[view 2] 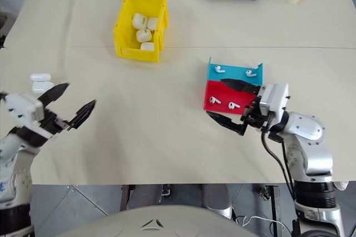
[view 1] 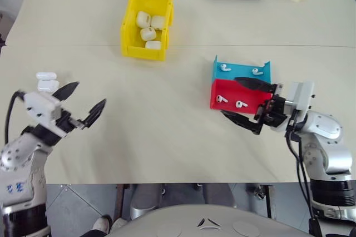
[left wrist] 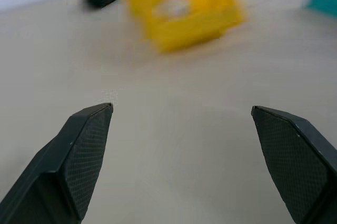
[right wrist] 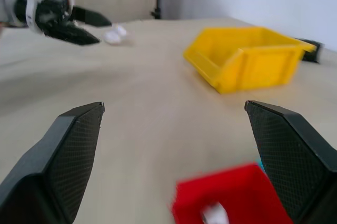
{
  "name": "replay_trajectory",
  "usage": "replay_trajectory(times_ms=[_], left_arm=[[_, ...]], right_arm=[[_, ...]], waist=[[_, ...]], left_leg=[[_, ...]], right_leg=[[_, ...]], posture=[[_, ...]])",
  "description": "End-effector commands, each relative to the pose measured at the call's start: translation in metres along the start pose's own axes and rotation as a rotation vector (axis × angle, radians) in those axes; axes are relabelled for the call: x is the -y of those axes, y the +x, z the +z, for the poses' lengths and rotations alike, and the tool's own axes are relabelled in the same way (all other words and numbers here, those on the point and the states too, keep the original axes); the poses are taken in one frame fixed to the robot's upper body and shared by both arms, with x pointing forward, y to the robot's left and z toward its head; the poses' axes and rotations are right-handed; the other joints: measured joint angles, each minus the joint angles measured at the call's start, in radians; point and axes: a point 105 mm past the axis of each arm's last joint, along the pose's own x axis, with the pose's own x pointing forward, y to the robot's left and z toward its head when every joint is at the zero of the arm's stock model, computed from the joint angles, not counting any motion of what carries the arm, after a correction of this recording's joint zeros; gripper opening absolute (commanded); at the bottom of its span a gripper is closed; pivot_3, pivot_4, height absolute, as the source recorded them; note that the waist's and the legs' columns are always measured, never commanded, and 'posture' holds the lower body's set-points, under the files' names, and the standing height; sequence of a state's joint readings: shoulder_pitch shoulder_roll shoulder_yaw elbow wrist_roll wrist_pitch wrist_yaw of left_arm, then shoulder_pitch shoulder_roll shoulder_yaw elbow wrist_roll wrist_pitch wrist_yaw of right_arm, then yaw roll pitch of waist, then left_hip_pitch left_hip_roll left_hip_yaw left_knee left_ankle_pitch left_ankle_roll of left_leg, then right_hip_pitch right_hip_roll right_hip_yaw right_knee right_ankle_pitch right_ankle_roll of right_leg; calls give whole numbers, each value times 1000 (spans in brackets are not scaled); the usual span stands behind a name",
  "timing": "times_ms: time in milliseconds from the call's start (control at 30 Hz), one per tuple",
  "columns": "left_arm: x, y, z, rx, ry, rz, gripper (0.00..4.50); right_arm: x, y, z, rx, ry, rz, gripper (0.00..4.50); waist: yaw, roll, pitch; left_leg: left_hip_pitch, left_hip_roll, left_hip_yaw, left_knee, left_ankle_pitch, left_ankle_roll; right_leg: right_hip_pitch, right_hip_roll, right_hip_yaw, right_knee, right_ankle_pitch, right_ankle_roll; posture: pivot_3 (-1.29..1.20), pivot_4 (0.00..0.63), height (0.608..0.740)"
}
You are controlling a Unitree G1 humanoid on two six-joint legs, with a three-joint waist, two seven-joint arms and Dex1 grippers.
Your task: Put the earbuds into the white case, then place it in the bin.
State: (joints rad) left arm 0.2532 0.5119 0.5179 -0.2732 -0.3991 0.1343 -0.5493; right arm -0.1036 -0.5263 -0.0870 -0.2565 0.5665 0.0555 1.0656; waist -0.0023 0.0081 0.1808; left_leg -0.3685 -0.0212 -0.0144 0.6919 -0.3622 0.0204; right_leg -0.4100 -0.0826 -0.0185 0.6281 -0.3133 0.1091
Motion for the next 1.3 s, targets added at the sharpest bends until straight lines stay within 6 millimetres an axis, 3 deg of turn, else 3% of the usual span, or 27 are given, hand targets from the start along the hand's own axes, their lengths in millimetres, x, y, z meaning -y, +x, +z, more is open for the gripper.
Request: replay_trajectory(times_ms=[33, 233, 433, 567, 733, 833, 1033, 1300], left_arm=[[-26, -29, 1, -20, 11, 264, 4486], [-26, -50, -16, -129, -109, 414, 4486], [-32, -34, -3, -191, -138, 374, 4486], [-41, -8, 20, -169, -153, 310, 4486], [-33, 7, 34, -140, -150, 258, 4486], [-21, 11, 33, -129, -142, 207, 4486], [-42, 3, 23, -197, -133, 298, 4486], [-58, 8, 24, -396, -140, 244, 4486]], right_arm=[[-15, 19, 17, 80, -78, 88, 4500], [-23, 30, 25, 108, -123, 190, 4500], [-16, 22, 26, 68, -162, 227, 4500], [-12, 12, 22, 28, -161, 195, 4500], [-8, 7, 20, 14, -165, 163, 4500], [-8, 7, 21, 15, -165, 156, 4500], [-6, 5, 19, 9, -172, 144, 4500], [-4, 10, 24, 26, -193, 152, 4500]], waist=[[4, -1, -1], [21, -7, -4], [23, -8, -5], [23, -8, -5], [8, -8, -5], [-1, -8, -5], [1, -8, -5], [2, -8, -5]], left_leg=[[0, 0, 0, 0, 0, 0], [0, -2, -1, 0, -1, 1], [0, -2, -2, 0, -1, 0], [0, -2, -2, 0, -1, 0], [0, -2, -2, -1, -1, 0], [0, -2, -2, -1, -1, 0], [0, -1, -2, -1, 0, -1], [0, -2, -2, -1, -1, -1]], right_leg=[[0, 0, 0, 0, 0, 0], [1, -2, 0, -1, 0, 0], [1, -2, 0, -1, 0, 0], [1, -2, -1, 0, 0, -1], [0, -2, -1, 1, 0, -1], [0, -1, -1, 0, 0, -1], [0, -1, -1, 0, 0, -1], [0, -1, -1, 0, 0, -1]], posture=[[0, 150, 740], [0, 150, 740], [0, 150, 740], [0, 150, 740], [0, 150, 740], [0, 150, 740], [0, 150, 740], [0, 150, 740]])
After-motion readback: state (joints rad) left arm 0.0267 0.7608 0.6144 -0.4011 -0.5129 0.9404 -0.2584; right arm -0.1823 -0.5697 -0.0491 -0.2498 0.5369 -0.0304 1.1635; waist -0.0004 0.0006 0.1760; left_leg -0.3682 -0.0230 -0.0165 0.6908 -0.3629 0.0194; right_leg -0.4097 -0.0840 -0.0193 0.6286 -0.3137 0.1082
